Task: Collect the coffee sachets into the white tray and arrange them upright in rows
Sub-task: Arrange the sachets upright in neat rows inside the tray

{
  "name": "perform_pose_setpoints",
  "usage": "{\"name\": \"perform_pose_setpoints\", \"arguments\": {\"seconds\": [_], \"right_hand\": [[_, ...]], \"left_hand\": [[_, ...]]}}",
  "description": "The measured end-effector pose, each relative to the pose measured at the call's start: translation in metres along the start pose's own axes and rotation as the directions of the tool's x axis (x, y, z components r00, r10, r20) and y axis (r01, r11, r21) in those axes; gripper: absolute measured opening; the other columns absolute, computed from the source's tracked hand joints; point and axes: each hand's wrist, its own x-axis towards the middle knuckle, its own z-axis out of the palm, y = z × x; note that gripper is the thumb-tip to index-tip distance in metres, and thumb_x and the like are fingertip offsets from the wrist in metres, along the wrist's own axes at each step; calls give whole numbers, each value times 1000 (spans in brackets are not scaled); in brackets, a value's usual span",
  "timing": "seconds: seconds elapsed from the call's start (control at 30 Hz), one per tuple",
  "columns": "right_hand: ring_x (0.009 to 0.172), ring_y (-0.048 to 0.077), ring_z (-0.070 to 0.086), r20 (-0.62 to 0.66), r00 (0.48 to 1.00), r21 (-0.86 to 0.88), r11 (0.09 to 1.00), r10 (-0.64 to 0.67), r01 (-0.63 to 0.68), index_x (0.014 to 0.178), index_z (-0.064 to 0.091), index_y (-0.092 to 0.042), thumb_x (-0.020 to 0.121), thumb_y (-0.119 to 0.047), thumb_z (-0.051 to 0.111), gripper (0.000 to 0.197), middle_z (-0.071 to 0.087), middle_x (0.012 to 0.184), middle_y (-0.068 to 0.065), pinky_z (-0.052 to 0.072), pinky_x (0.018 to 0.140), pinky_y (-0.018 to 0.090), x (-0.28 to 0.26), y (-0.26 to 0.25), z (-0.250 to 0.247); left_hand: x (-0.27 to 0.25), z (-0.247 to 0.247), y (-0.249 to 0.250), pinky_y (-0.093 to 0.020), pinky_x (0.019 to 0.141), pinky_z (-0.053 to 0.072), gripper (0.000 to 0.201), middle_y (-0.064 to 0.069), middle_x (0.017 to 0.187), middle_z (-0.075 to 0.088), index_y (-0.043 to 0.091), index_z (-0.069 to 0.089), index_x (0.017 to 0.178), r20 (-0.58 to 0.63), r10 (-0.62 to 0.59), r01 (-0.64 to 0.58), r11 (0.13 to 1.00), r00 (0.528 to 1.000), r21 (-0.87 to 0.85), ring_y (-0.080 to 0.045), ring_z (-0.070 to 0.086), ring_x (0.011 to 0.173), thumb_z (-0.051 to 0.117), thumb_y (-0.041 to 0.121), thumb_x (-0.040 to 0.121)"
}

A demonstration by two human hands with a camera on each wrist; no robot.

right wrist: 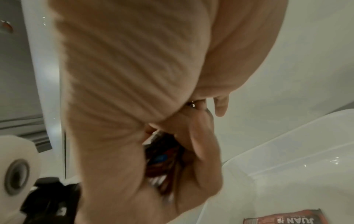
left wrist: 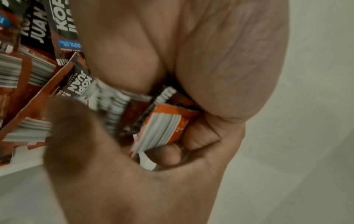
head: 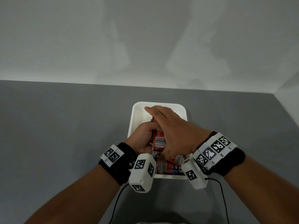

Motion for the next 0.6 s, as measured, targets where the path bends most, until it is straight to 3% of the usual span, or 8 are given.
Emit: {"name": "perform_pose_setpoints", "arguments": {"seconds": [0.17, 0.27, 0.3, 0.33, 0.4, 0.47, 0.5, 0.6], "right_hand": [[138, 15, 27, -61, 998, 59, 998, 7, -4, 161, 7, -21, 57, -33, 93, 135, 28, 149, -4, 36, 114, 36, 2, 8, 2], [150, 8, 13, -54, 996, 292, 955, 73, -54, 160, 9, -30, 56, -47, 95, 136, 15, 162, -12, 26, 119, 27, 0, 12, 1], [150, 6, 18, -101, 986, 393, 916, 131, -82, 159, 16, -32, 61, -52, 91, 125, 19, 162, -11, 28, 117, 26, 0, 14, 0], [145, 6, 31, -168, 962, 484, 868, 216, -110, 156, 27, -32, 69, -52, 86, 107, 32, 157, -9, 34, 113, 26, 1, 17, 0], [111, 4, 59, -275, 873, 636, 757, 403, -149, 144, 51, -28, 87, -36, 77, 63, 60, 126, -6, 47, 92, 27, 3, 24, 0], [73, 3, 60, -287, 831, 752, 650, 476, -113, 124, 68, -22, 91, -13, 72, 35, 69, 95, -2, 46, 69, 24, 4, 27, 0], [63, 6, 56, -282, 829, 782, 616, 483, -93, 112, 73, -20, 90, -5, 71, 27, 69, 86, -1, 45, 61, 23, 3, 28, 0], [57, 19, 54, -295, 812, 847, 532, 503, -22, 86, 74, -12, 88, 6, 69, 19, 68, 79, 2, 48, 56, 30, -4, 29, -1]], "left_hand": [[3, -4, -2, -36, 69, 55, 20, -12, 80, 66, 8, 72, 87, 25, 22, -23, 999, 999, 32, -26, 68, 73, 53, 4, 81], [4, -8, -2, -32, 61, 58, 15, -14, 82, 67, 2, 65, 100, -20, 64, -62, 994, 998, 94, -25, 67, 71, 50, 5, 97], [4, -10, -1, -31, 58, 57, 15, -15, 83, 66, 1, 65, 104, -29, 77, -73, 989, 997, 131, -24, 66, 70, 53, 8, 100], [4, -12, -1, -29, 54, 56, 14, -14, 84, 66, 2, 66, 106, -32, 91, -84, 982, 995, 172, -22, 65, 69, 56, 11, 101], [4, -16, -1, -26, 50, 50, 11, -14, 86, 65, 6, 67, 103, -27, 113, -105, 970, 993, 220, -18, 63, 65, 62, 16, 99], [6, -19, -2, -25, 48, 43, 14, -13, 86, 64, 9, 67, 101, -31, 123, -111, 959, 992, 259, -16, 58, 61, 68, 21, 95], [8, -20, -2, -23, 47, 40, 21, -11, 85, 63, 9, 66, 103, -41, 121, -106, 958, 992, 267, -14, 54, 60, 69, 27, 92], [9, -22, 1, -19, 41, 34, 38, -8, 83, 62, 8, 63, 106, -65, 59, -51, 992, 996, 118, -11, 46, 55, 69, 42, 89]]}}
